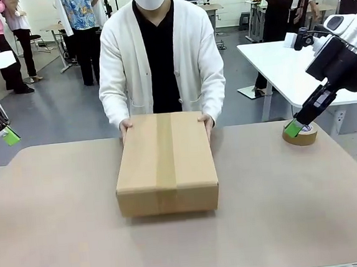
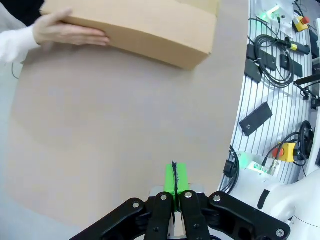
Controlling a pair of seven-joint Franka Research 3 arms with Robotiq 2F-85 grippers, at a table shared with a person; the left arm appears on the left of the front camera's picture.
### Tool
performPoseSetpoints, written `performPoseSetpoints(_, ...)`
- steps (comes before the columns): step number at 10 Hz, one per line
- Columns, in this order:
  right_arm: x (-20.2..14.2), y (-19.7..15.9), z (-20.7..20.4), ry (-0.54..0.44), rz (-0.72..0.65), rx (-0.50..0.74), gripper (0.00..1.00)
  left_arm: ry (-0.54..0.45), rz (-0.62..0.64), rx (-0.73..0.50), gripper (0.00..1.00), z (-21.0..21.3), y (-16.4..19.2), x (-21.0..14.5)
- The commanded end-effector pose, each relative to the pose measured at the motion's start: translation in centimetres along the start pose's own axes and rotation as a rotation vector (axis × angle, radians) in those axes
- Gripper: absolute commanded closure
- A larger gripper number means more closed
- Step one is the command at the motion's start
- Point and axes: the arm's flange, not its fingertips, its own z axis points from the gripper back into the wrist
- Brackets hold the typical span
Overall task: Wrap the clocks to prevent damage.
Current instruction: After the human seals the box with tape, release both hands from the side flaps of the Package Box.
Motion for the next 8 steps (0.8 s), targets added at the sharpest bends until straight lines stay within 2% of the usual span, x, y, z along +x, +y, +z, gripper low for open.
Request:
performPoseSetpoints(1, 0.2, -0.1, -0.3, 0.004, -0.021, -0.008, 0.99, -0.02, 0.012, 0.007, 1.0, 0.0, 0.2, 0.3)
performPoseSetpoints(6, 0.2, -0.1, -0.3, 0.004, -0.021, -0.008, 0.99, 0.0, 0.0, 0.0, 1.0, 0.0, 0.0, 0.0)
performPoseSetpoints(7, 0.0, 0.0, 0.0, 0.0, -0.001, 0.001, 0.99, -0.019, -0.049, 0.051, 0.95, 1.6, 0.2, 0.2)
performPoseSetpoints(8, -1.7, 0.5, 1.8, -0.002, 0.021, -0.051, 0.4, -0.058, -0.073, 0.105, 0.4, 2.6, 0.0, 0.1)
